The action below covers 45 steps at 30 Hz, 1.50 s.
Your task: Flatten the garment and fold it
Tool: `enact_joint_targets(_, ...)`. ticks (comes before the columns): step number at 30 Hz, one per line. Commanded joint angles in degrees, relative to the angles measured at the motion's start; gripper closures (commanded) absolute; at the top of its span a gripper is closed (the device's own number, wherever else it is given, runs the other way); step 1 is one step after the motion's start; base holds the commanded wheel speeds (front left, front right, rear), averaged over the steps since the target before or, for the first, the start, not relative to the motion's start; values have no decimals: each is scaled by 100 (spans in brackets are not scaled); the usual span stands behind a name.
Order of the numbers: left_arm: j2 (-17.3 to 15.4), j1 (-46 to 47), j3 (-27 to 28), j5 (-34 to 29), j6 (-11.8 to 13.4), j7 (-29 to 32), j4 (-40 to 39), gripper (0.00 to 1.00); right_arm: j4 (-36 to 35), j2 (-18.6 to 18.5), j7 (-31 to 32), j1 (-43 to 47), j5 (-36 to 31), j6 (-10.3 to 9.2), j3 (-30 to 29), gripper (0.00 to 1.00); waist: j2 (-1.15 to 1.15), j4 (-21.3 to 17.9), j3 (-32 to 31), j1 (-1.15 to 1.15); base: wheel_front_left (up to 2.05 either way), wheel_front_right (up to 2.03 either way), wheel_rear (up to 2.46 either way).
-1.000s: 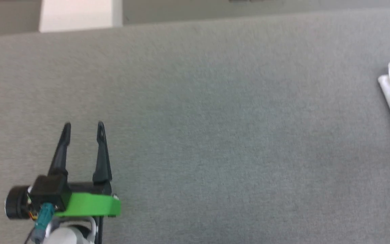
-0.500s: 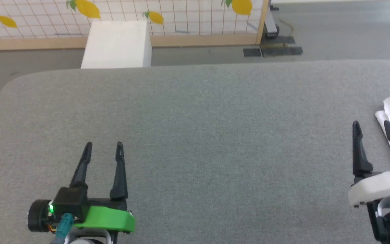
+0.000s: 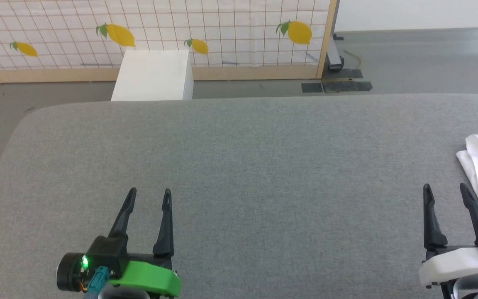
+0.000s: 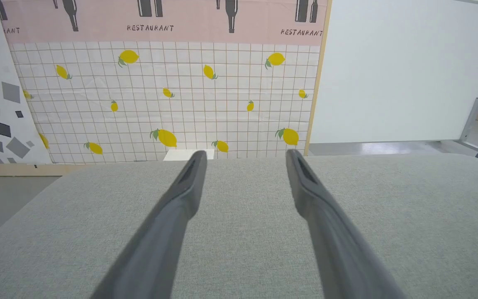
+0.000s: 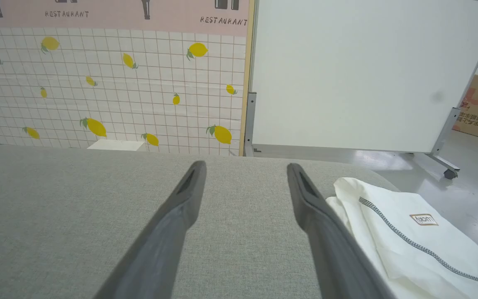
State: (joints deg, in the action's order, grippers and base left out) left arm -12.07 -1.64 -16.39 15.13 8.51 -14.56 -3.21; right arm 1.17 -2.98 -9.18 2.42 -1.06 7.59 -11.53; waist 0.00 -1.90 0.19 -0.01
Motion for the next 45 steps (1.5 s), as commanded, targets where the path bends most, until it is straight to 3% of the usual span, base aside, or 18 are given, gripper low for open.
enact_joint_targets(1,41,-124,36,-53,-48,-42,43,0,46,9,-61,49,-3,-10,-16,0,0,-32,-55,1,0,0,0)
enact_joint_targets(16,252,-240,248,-123,-207,-43,286,0,335,10,-193,-102,111,-10,22,0,0,-96,5,1,0,0,0)
enact_joint_targets(17,241,-216,240,-36,-190,-15,274,100,325,2,-143,-21,71,0,14,100,0,-96,0,1,0,0,0)
enact_joint_targets(45,385,-134,536,-337,-330,299,284,100,231,4,84,-63,77,-2,255,100,0,-35,-3,1,0,0,0)
